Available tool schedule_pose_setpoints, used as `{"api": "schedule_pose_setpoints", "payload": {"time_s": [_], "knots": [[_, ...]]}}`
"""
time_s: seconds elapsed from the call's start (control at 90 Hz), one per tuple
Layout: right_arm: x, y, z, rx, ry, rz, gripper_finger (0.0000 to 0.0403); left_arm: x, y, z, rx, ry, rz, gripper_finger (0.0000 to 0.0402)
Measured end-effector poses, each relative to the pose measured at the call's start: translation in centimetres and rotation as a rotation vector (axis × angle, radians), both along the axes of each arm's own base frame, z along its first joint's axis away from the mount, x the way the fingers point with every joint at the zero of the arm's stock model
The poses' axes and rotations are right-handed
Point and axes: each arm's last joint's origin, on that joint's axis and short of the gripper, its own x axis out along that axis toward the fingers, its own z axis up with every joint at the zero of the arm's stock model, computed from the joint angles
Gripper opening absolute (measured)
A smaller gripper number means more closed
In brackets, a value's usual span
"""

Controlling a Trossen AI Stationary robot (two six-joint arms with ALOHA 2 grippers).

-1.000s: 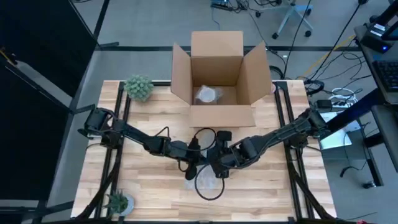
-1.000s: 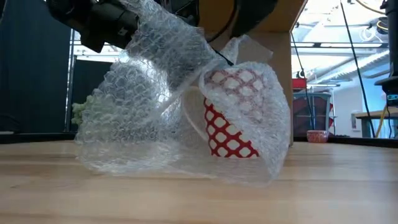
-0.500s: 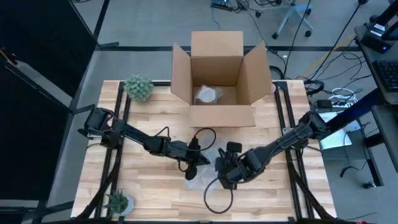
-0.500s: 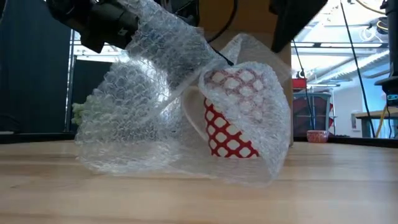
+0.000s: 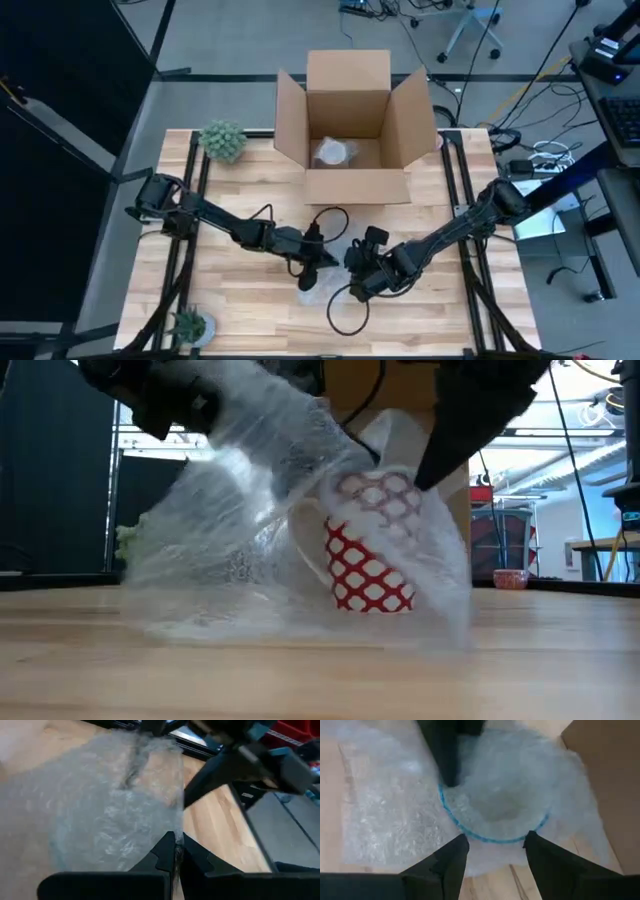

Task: Wrap mug
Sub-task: Wrap the red mug with the bubble wrap

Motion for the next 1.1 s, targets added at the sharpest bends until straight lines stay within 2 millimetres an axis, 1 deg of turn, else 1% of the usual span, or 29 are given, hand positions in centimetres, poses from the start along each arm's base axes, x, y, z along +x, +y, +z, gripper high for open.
{"api": "schedule_pose_setpoints", "payload": {"time_s": [0.122, 0.244, 0.389, 0.522, 0.633, 0.789, 0.856, 0.967, 1.044, 1.1], "knots": [[0.3, 0.1, 0.1, 0.009, -0.03, 0.012, 0.0185, 0.6, -0.7, 1.5, -0.014, -0.049, -0.026, 0.0001], [0.4, 0.2, 0.0, 0.009, -0.037, 0.015, 0.0185, 1.3, -0.8, 2.6, 0.012, -0.087, -0.032, 0.0001], [0.5, 0.2, 0.0, 0.007, -0.037, 0.013, 0.0185, 1.4, -0.3, 2.4, 0.048, -0.072, 0.005, 0.0001], [0.4, 0.3, 0.3, 0.033, -0.024, 0.027, 0.0185, 1.5, -0.1, 1.0, 0.084, -0.029, 0.005, 0.0001], [0.2, 0.5, 1.7, 0.118, 0.028, 0.062, 0.0185, 1.8, 0.0, 0.1, 0.091, -0.007, 0.009, 0.0001], [-0.6, 1.0, 4.5, 0.263, 0.123, 0.115, 0.0185, 2.0, -0.1, -0.6, 0.093, 0.002, 0.009, 0.0001], [-0.8, 1.2, 5.9, 0.282, 0.105, 0.14, 0.0185, 2.0, -0.1, -0.7, 0.095, 0.009, 0.009, 0.0001], [-0.7, 1.1, 7.3, 0.197, 0.013, 0.158, 0.0185, 2.0, -0.1, -0.6, 0.11, -0.001, 0.003, 0.0001], [-0.2, 0.6, 7.5, 0.073, -0.053, 0.147, 0.0185, 2.0, -0.1, -0.6, 0.115, 0.001, 0.0, 0.0001], [0.3, 0.3, 7.3, -0.031, -0.092, 0.116, 0.0185, 2.0, -0.1, -0.6, 0.115, 0.0, 0.0, 0.0001]]}}
